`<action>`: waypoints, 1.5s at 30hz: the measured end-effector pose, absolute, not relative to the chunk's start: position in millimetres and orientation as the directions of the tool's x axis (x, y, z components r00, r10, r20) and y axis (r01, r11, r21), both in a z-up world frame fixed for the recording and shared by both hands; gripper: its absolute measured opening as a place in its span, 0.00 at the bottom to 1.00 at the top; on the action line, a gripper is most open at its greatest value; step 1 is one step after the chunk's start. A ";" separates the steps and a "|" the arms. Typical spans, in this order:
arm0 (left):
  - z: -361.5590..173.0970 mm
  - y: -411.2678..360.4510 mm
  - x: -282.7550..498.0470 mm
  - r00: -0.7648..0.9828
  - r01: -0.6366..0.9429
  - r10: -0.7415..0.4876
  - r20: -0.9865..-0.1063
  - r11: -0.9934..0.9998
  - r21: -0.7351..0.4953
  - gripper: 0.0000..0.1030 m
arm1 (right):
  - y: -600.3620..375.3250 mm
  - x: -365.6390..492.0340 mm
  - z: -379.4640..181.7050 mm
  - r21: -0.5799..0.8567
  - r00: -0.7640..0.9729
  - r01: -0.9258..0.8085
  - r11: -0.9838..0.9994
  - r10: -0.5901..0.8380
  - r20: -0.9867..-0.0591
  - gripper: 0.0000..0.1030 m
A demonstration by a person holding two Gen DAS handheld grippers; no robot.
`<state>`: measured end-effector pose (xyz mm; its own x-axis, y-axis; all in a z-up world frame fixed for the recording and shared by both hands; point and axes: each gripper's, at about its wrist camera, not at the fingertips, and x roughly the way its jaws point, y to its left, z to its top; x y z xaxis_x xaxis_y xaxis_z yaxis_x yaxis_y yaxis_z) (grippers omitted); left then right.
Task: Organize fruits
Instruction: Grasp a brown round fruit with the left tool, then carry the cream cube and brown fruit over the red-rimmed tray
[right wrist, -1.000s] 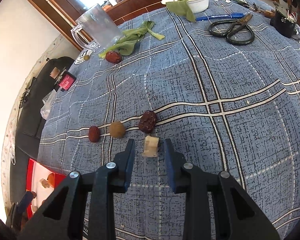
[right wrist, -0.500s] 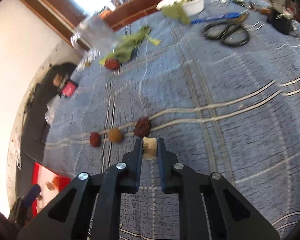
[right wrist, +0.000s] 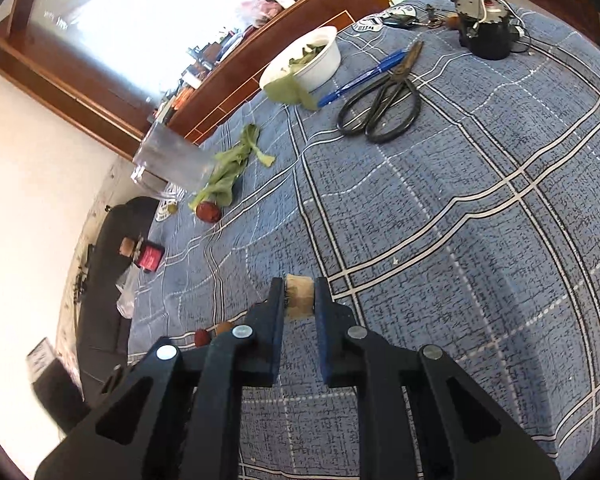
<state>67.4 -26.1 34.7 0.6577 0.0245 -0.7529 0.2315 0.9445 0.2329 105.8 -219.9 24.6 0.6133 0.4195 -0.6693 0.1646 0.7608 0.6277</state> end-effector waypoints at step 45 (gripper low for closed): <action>114.3 60.4 -64.8 0.806 -0.061 0.119 -0.580 0.991 0.118 0.21 | -101.1 44.6 66.9 0.466 0.628 -0.241 0.851 0.503 -0.594 0.16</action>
<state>-64.8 60.4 114.3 0.8058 0.1187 -0.5802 -0.0613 0.9912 0.1176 44.6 -101.1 66.9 0.6277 0.5027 -0.5944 -0.2409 0.8515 0.4657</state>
